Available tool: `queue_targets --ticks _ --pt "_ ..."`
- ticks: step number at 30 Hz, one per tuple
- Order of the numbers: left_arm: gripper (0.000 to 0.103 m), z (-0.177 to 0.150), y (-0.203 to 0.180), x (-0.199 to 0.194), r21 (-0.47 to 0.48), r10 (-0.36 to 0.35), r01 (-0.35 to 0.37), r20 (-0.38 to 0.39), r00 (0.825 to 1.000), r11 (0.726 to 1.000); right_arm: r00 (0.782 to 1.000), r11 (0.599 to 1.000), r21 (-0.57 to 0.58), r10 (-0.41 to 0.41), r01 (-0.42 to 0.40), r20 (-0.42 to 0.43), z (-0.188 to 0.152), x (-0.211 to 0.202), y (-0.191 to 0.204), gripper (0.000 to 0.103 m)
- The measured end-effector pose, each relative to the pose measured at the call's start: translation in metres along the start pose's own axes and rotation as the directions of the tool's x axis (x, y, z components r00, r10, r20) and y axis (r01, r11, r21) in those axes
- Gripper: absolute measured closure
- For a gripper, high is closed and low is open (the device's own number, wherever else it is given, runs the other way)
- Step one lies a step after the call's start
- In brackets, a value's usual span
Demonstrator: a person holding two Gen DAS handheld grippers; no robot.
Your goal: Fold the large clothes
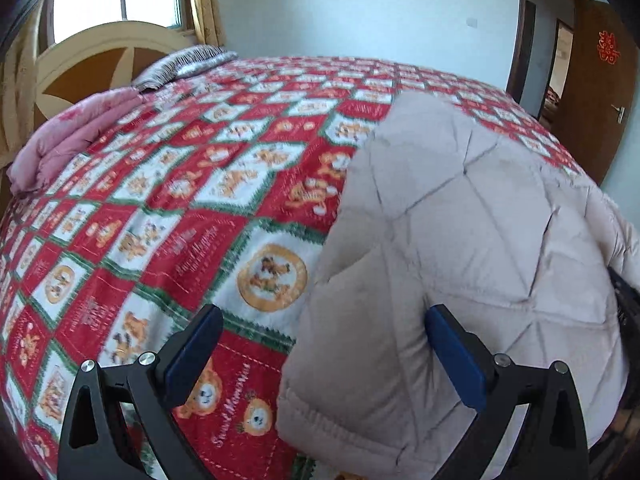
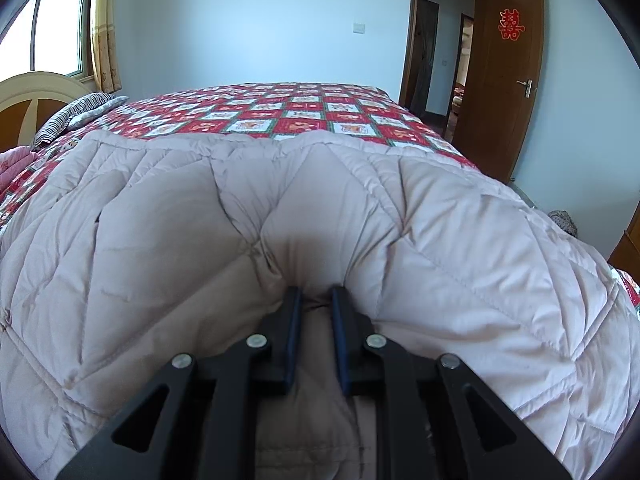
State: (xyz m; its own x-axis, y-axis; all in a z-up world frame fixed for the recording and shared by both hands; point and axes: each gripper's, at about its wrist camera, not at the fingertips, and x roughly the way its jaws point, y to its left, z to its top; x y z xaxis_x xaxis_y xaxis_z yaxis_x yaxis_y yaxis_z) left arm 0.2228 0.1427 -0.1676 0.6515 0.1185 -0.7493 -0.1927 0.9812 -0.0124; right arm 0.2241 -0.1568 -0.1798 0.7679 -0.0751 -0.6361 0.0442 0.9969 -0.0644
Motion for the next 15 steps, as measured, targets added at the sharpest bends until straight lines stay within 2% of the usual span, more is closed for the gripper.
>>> queue_targets --ticks 4,15 --pt "0.001 0.003 0.001 0.006 -0.02 -0.019 0.019 -0.019 1.0 1.0 1.0 1.0 0.0 0.001 -0.001 0.002 0.0 -0.001 0.001 0.084" --pt "0.001 0.006 -0.009 0.003 0.039 0.038 -0.038 0.018 0.999 0.999 1.0 1.0 0.0 0.003 -0.003 0.002 0.0 -0.001 0.0 0.084"
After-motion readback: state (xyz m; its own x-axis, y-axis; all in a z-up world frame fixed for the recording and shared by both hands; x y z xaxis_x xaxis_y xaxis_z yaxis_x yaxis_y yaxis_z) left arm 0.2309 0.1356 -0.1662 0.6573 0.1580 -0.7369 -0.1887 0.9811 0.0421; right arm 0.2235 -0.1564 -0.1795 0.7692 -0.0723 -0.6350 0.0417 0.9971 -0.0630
